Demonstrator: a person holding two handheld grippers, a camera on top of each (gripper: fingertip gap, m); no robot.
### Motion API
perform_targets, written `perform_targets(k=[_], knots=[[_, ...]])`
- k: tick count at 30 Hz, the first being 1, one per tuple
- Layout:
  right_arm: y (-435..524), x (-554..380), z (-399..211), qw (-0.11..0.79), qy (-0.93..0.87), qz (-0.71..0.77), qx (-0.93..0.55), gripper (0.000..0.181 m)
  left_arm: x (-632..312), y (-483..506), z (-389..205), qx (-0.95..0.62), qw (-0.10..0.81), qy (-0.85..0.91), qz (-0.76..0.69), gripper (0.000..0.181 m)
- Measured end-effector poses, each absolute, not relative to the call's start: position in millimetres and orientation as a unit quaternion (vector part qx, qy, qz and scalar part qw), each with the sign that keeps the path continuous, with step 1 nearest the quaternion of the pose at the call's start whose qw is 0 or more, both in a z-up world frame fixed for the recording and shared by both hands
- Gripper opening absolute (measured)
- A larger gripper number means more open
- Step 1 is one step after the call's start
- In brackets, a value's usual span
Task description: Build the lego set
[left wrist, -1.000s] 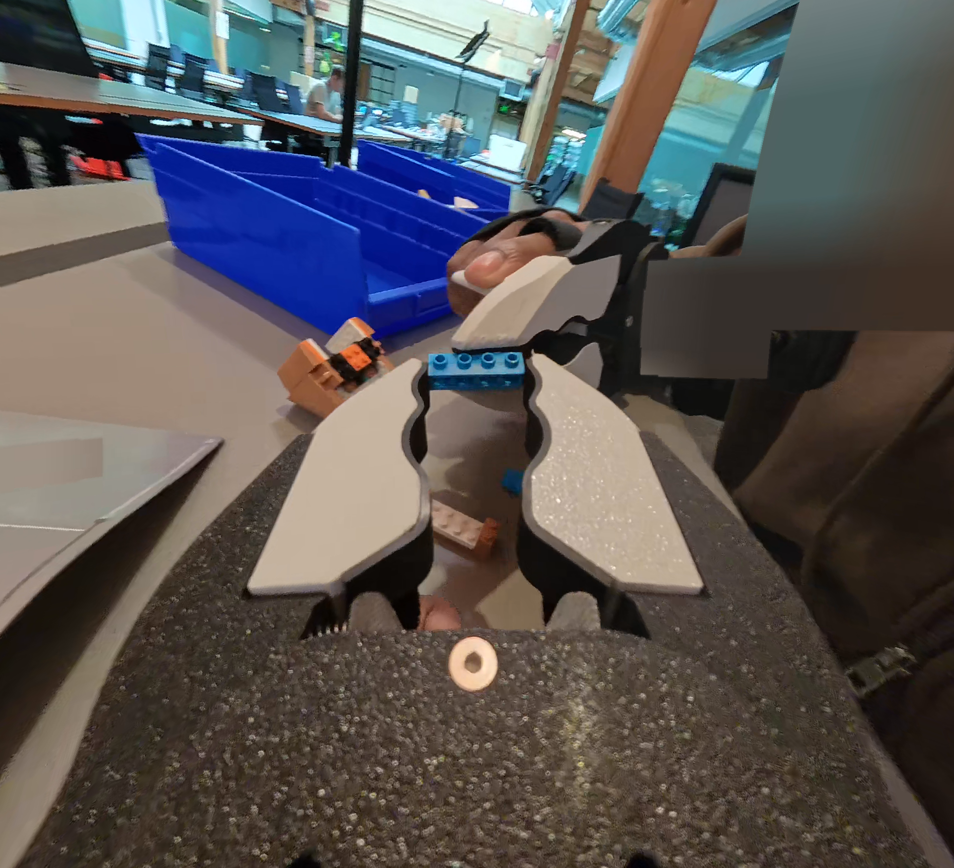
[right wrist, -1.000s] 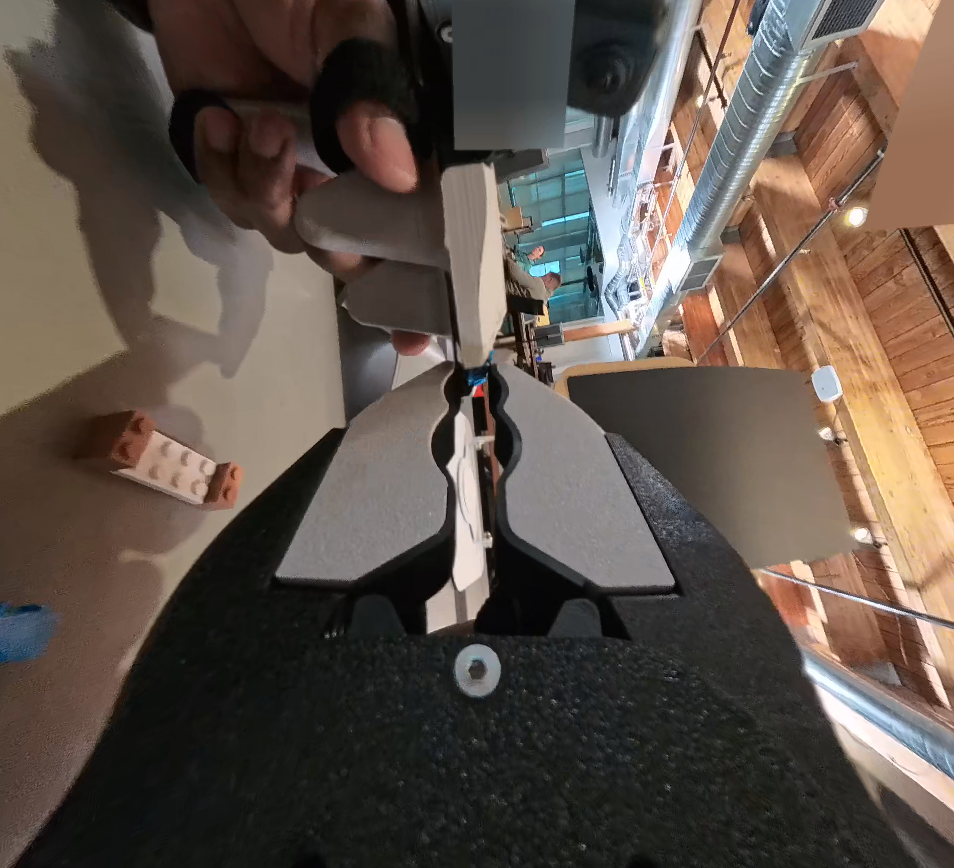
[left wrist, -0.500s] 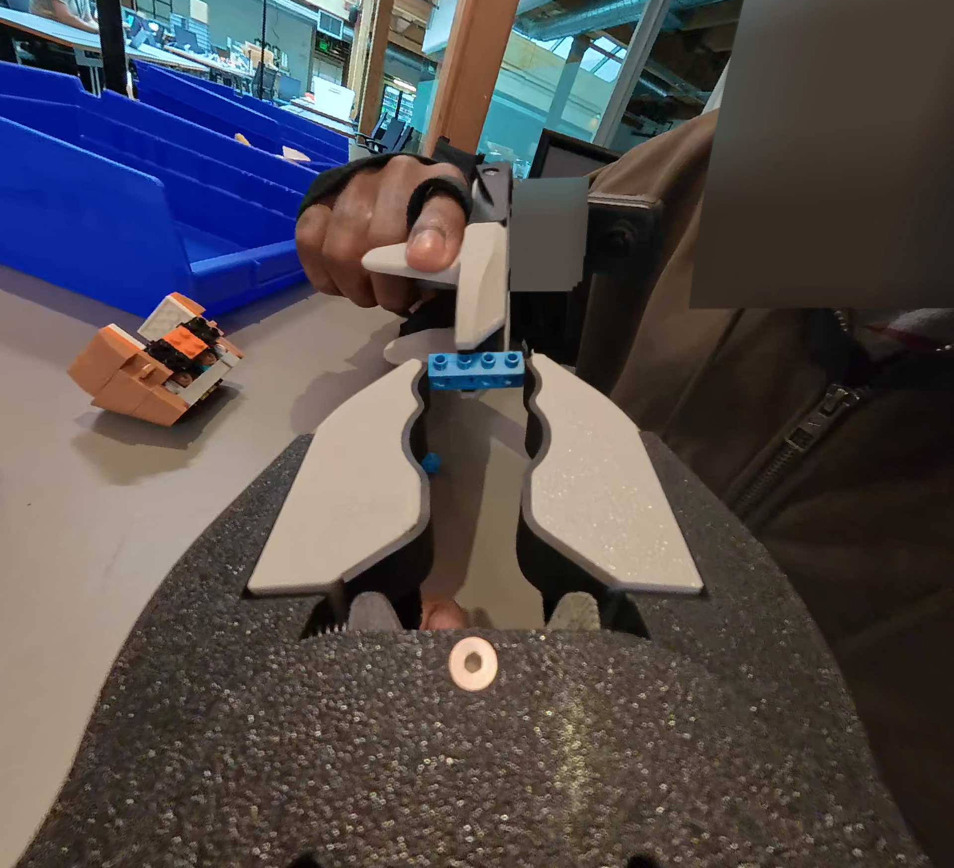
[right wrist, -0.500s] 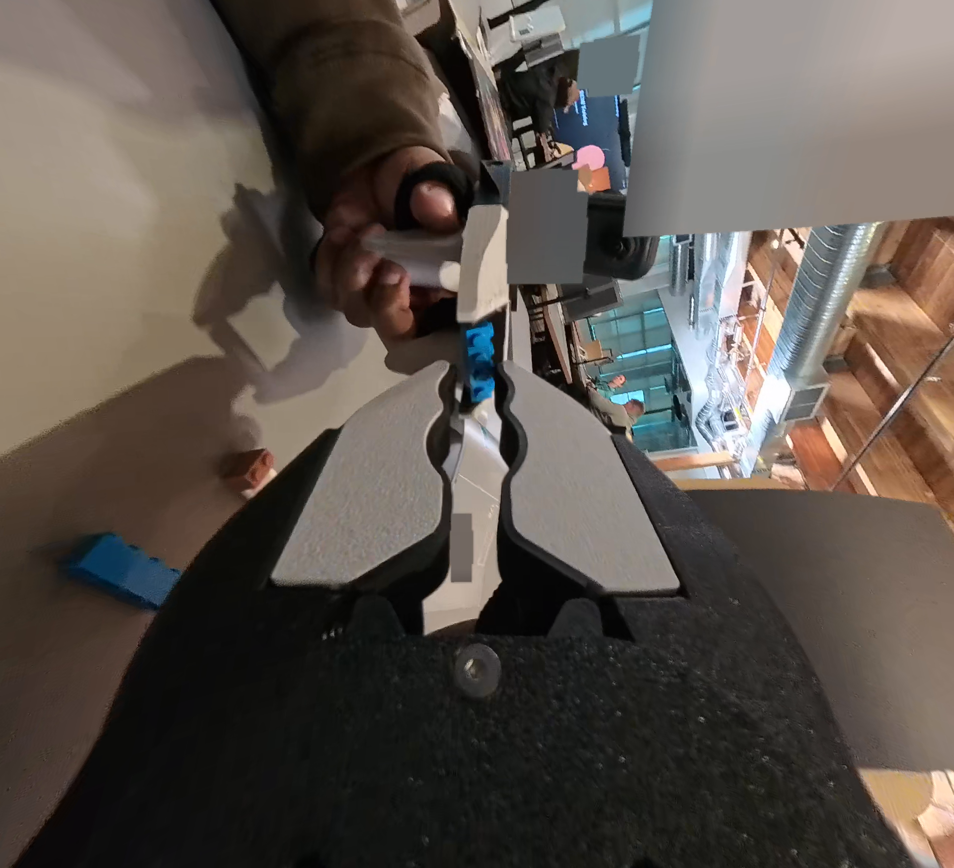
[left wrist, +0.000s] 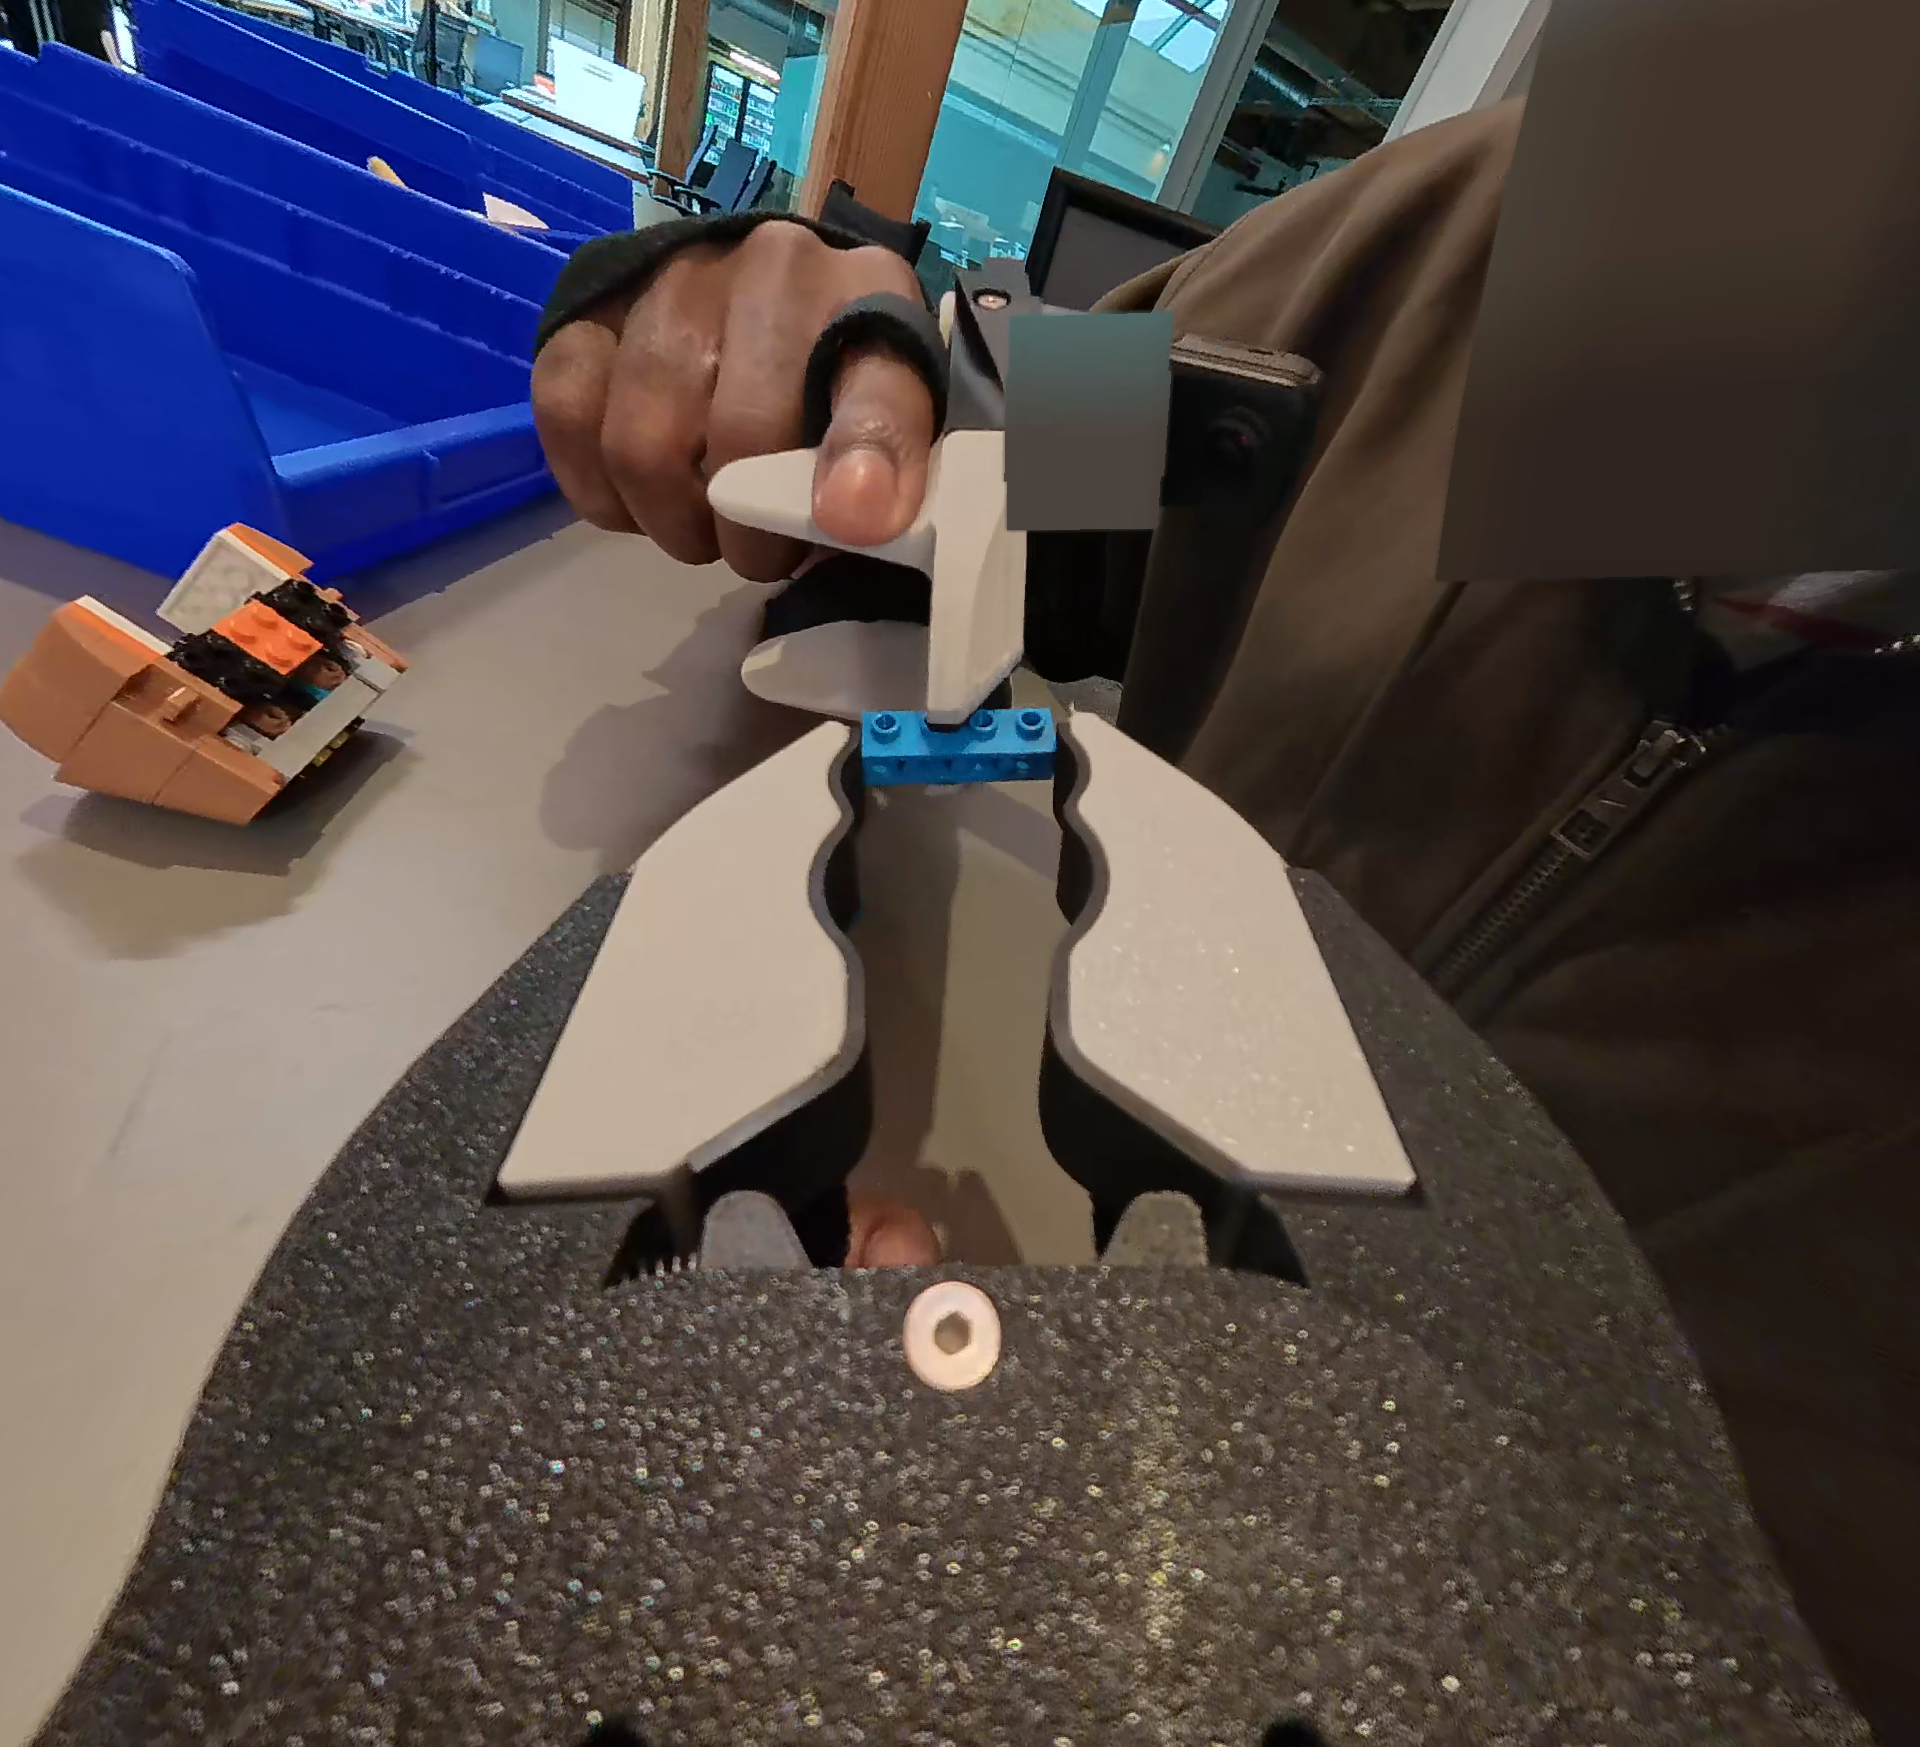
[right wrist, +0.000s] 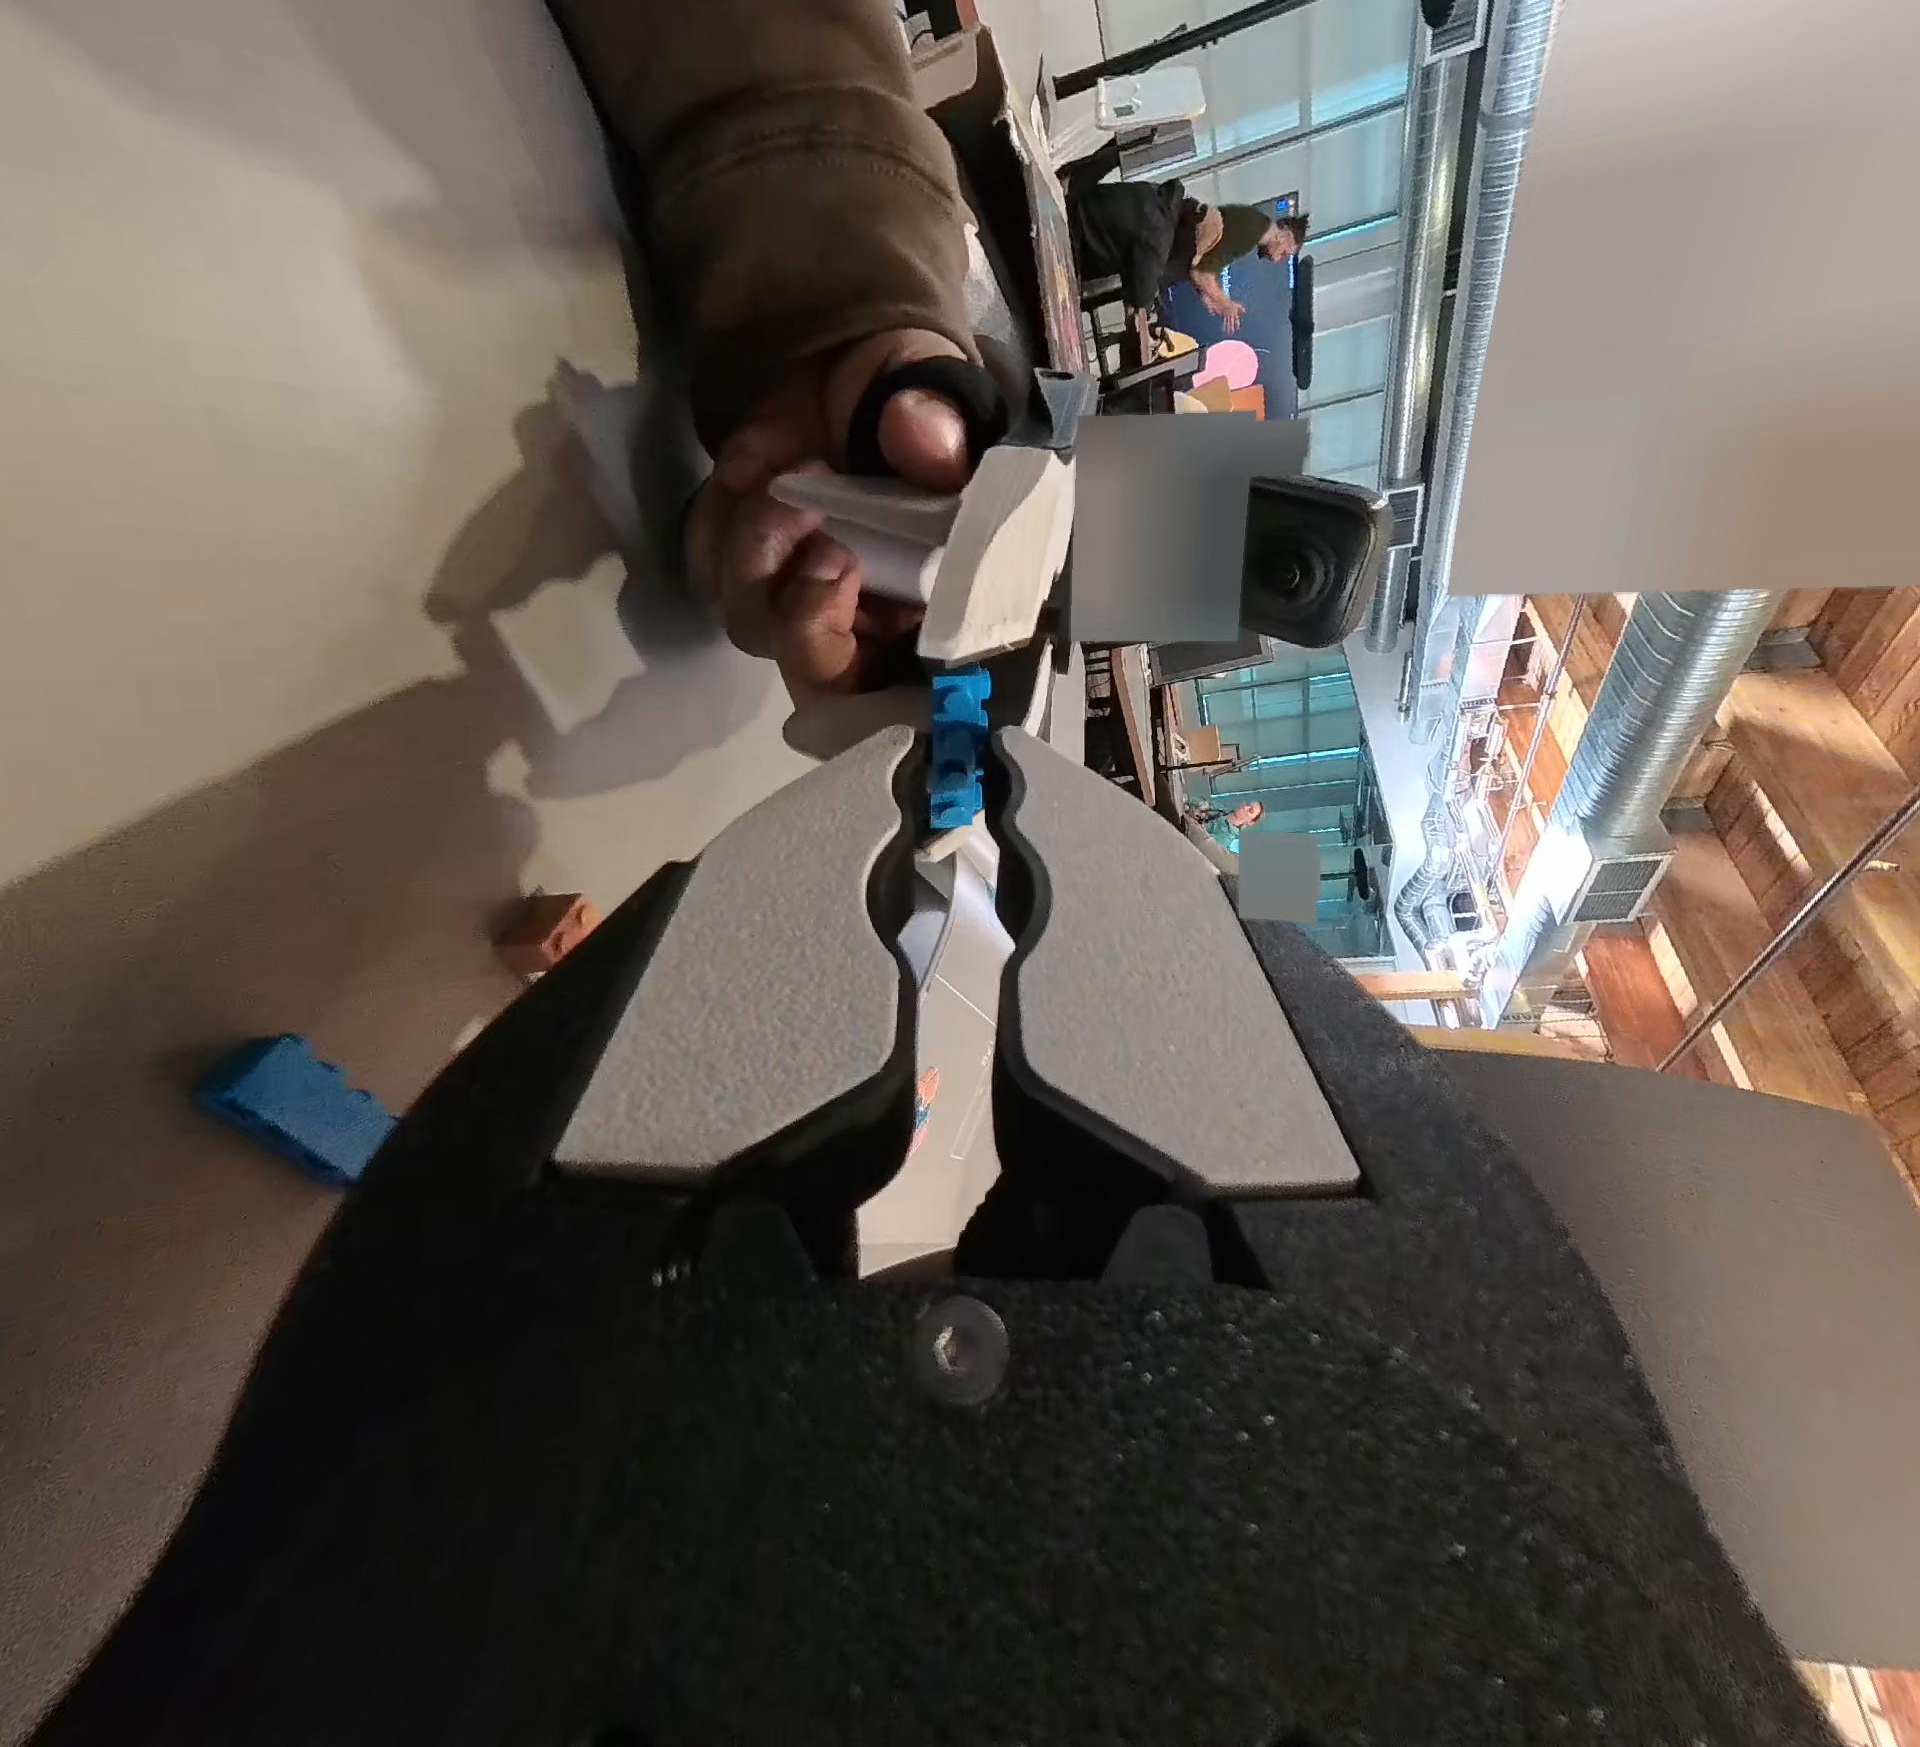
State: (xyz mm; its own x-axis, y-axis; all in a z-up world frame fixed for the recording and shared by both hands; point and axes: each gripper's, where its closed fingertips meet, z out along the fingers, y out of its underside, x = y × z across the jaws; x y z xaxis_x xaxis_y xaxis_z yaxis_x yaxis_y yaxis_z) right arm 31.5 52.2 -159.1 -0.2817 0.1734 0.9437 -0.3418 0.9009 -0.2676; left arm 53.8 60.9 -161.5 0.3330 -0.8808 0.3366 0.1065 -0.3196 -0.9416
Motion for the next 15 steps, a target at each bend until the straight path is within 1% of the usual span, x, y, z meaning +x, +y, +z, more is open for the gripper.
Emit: perform_targets(k=[5, 8, 9, 12, 15], knots=[[57.4, 31.8, -159.6, 0.596, -0.773, 0.212, 0.049, 0.01, 51.2, 65.1, -161.6, -0.651, 0.509, 0.291, -0.482, 0.035], [66.4, 34.3, -160.5, 0.591, -0.778, 0.211, 0.038, 0.01, 39.8, 75.1, -171.7, -0.679, 0.52, 0.291, -0.429, 0.046], [69.7, 35.9, -160.3, 0.588, -0.779, 0.214, 0.033, 0.01, 35.0, 80.7, -179.5, -0.698, 0.519, 0.294, -0.396, 0.047], [79.1, 40.9, -158.7, 0.58, -0.782, 0.227, 0.015, 0.01, 29.1, 88.6, -199.7, -0.74, 0.491, 0.323, -0.328, 0.053], [87.9, 44.2, -159.3, 0.574, -0.786, 0.231, 0.003, 0.01, 25.5, 95.1, -230.0, -0.78, 0.432, 0.38, -0.247, 0.057]])
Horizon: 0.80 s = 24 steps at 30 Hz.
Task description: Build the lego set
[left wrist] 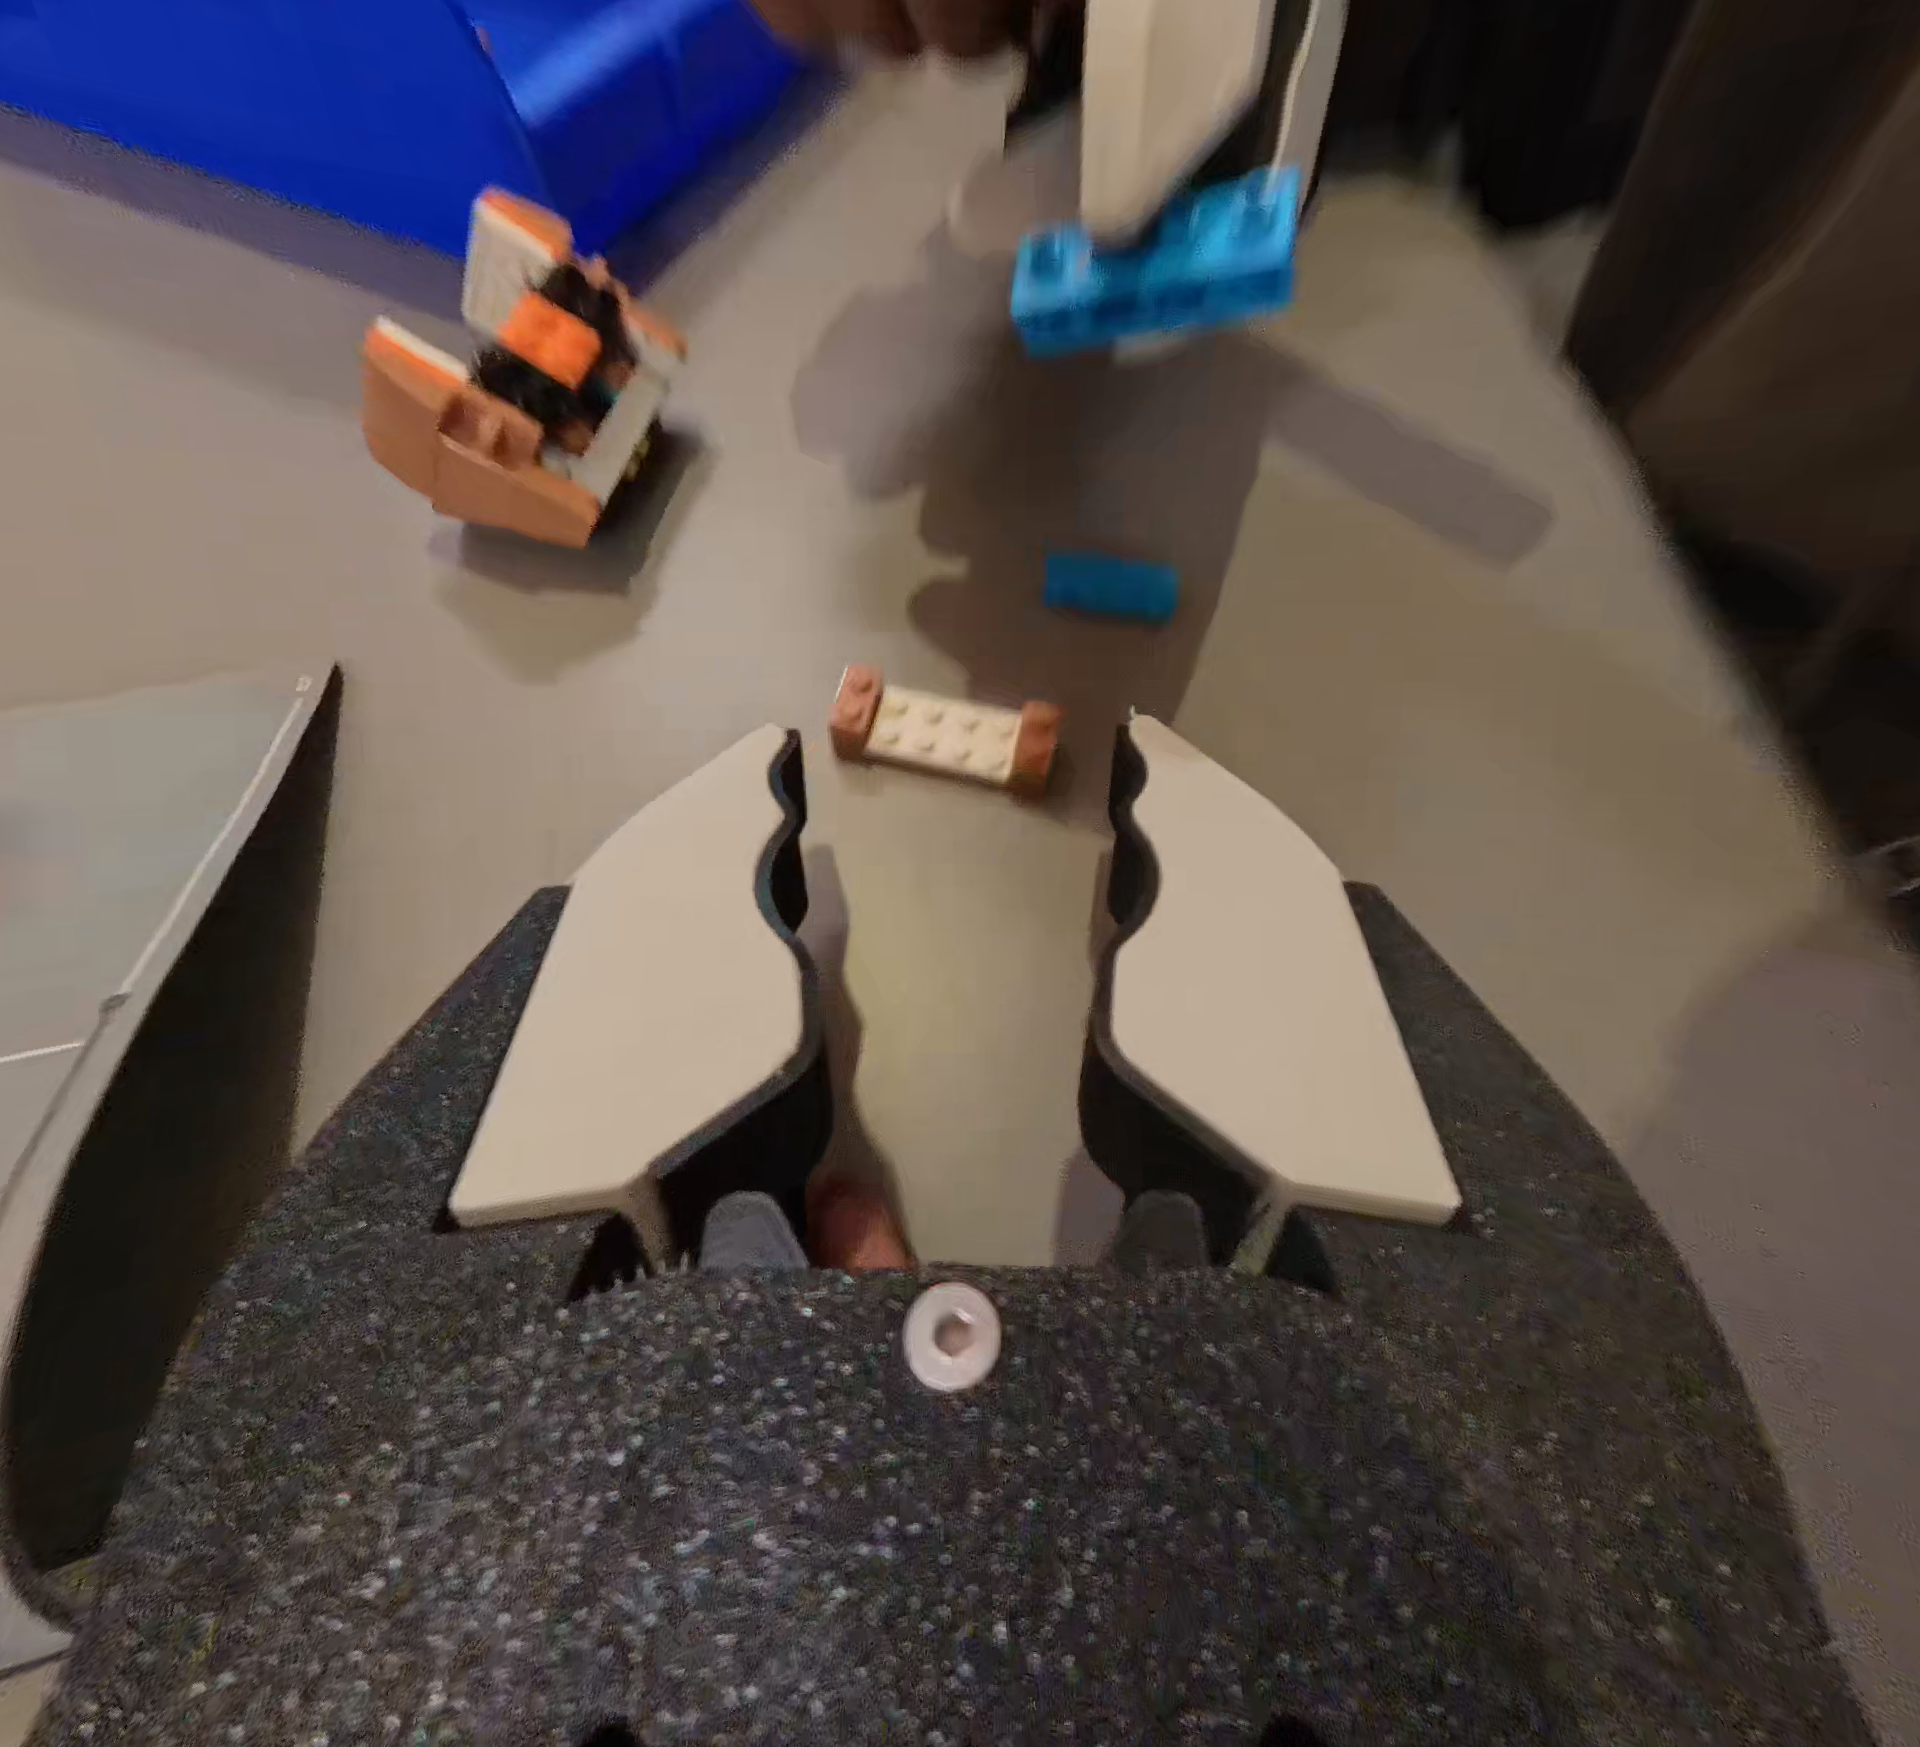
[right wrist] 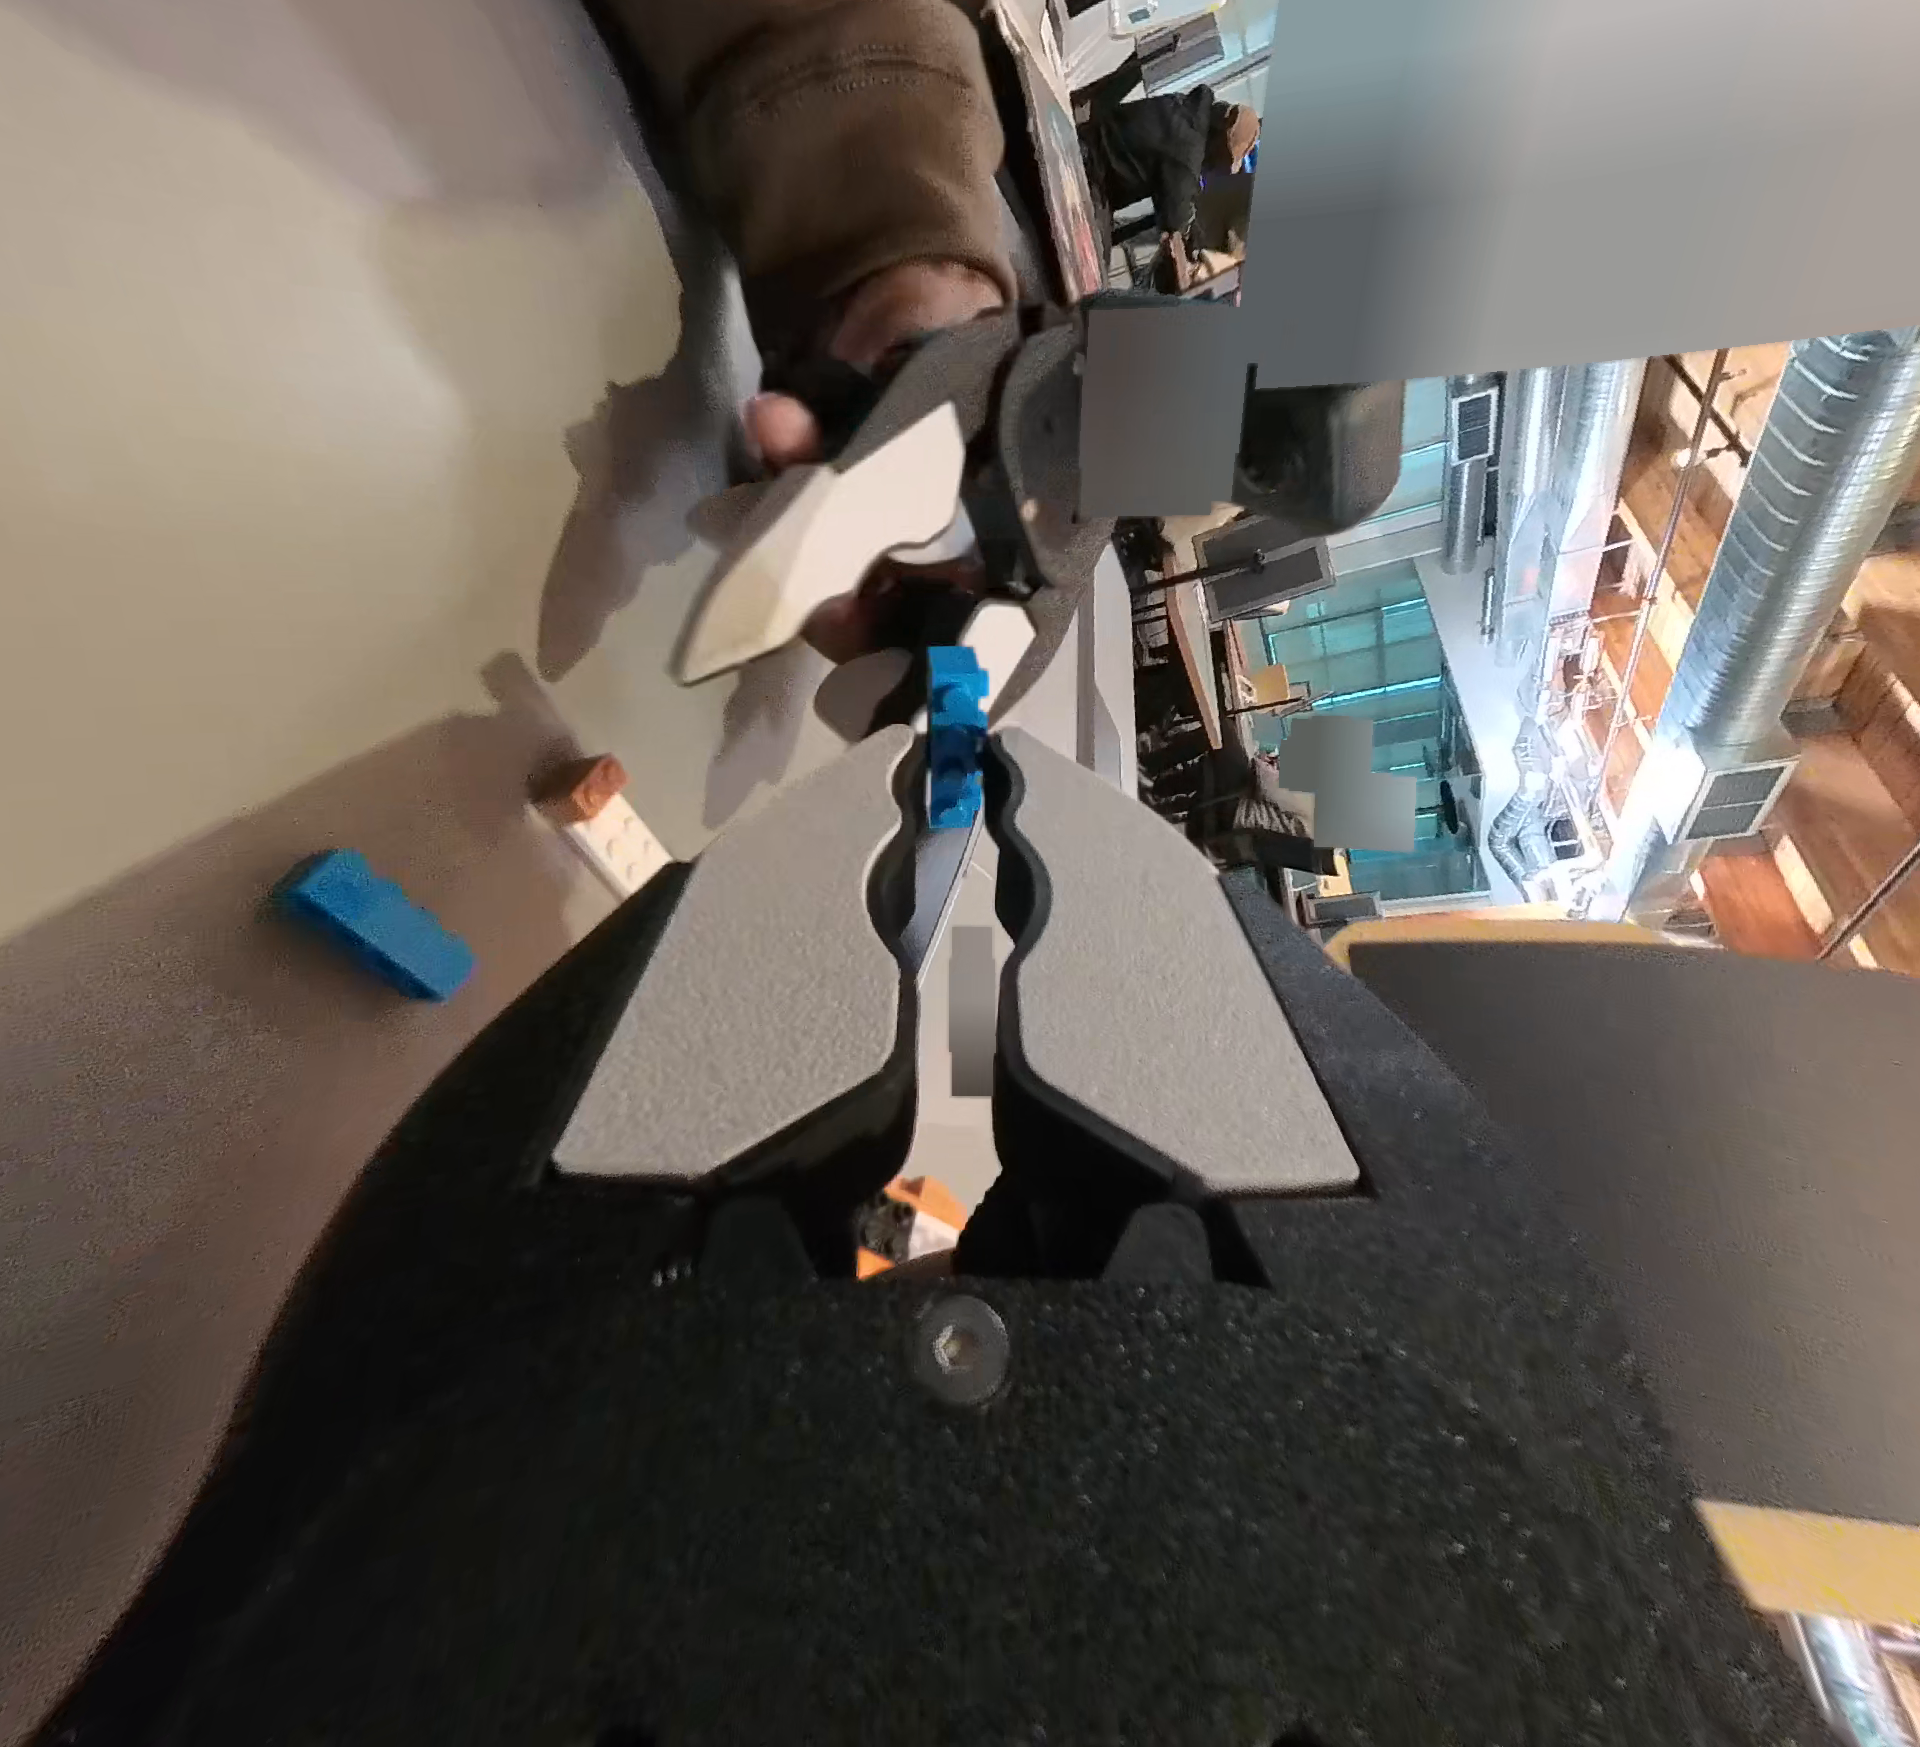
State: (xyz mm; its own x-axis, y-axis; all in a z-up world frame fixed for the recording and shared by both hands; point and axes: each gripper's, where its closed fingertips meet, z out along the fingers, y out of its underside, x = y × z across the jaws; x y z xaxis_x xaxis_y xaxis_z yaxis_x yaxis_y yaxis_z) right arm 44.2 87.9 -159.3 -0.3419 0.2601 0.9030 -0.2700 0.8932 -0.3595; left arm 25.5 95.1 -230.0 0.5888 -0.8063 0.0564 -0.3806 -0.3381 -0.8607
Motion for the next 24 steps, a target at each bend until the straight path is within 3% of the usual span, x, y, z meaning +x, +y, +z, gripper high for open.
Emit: perform_targets(k=[4, 10, 24], knots=[[98.0, 47.0, -162.0, 0.571, -0.788, 0.23, -0.009, 0.01, 23.7, 100.3, -261.5, -0.797, 0.356, 0.456, -0.173, 0.063], [105.2, 51.4, -168.8, 0.563, -0.792, 0.234, -0.02, 0.01, 32.6, 101.5, -263.8, -0.786, 0.334, 0.481, -0.196, 0.063], [98.2, 51.2, -212.5, 0.459, -0.866, 0.2, -0.009, 0.01, 55.4, 104.3, -255.4, -0.773, 0.347, 0.484, -0.22, 0.053]])
